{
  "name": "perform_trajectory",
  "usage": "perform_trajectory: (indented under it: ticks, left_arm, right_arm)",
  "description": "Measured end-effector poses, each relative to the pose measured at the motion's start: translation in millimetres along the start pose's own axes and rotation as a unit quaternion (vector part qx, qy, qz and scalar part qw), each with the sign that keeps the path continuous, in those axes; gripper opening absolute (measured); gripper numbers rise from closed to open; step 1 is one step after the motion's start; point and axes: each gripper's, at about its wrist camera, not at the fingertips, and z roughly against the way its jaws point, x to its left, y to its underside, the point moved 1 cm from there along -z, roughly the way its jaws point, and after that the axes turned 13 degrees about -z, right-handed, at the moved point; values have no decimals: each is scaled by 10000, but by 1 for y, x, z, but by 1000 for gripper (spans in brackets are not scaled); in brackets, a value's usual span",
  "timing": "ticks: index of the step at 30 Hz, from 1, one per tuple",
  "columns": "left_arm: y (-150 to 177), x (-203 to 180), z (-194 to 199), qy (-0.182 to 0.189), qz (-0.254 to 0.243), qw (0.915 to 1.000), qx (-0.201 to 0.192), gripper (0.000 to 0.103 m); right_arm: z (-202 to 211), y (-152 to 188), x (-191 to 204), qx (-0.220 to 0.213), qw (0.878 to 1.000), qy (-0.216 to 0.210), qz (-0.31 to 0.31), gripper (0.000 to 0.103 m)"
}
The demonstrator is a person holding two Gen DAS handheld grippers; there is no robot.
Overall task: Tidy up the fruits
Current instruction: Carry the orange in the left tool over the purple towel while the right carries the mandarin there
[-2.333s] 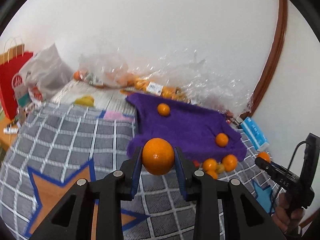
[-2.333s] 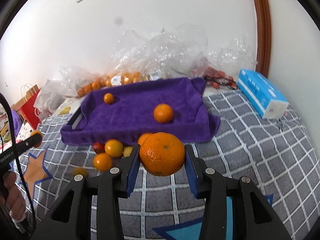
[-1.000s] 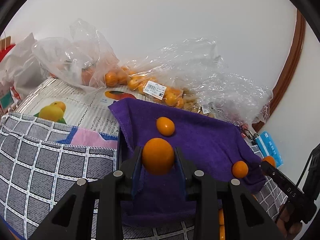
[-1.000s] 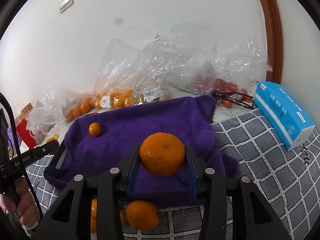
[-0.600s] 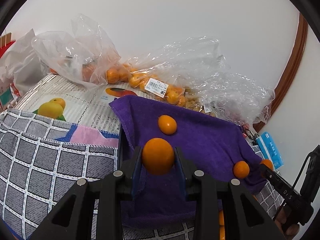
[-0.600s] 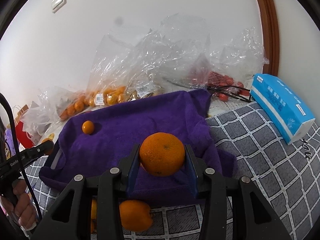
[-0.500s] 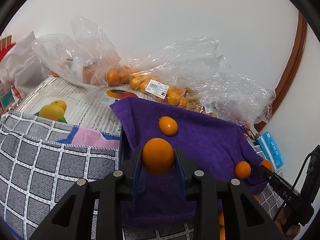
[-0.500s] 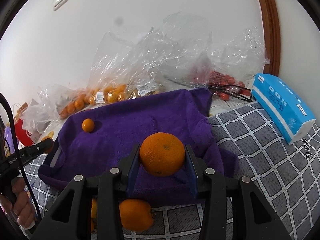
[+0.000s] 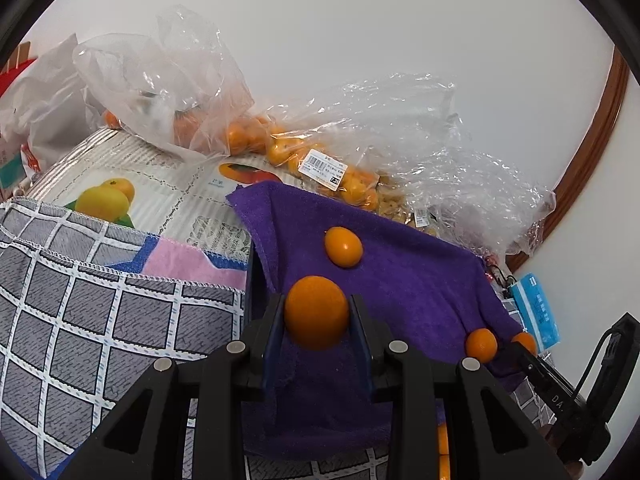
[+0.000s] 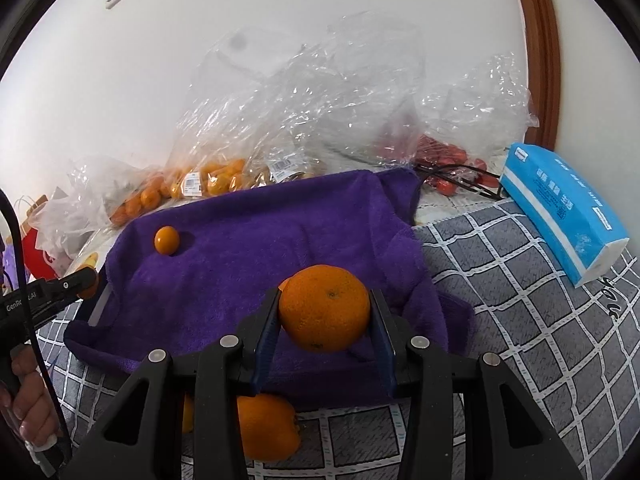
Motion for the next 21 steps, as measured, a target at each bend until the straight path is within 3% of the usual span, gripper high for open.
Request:
perform_trajectory:
  ticks: [21]
  left_arm:
    - [6,-16,-15,156,-306,9988,359,30]
  right_arm:
    - [-15,6,2,305,9986,344,261,43]
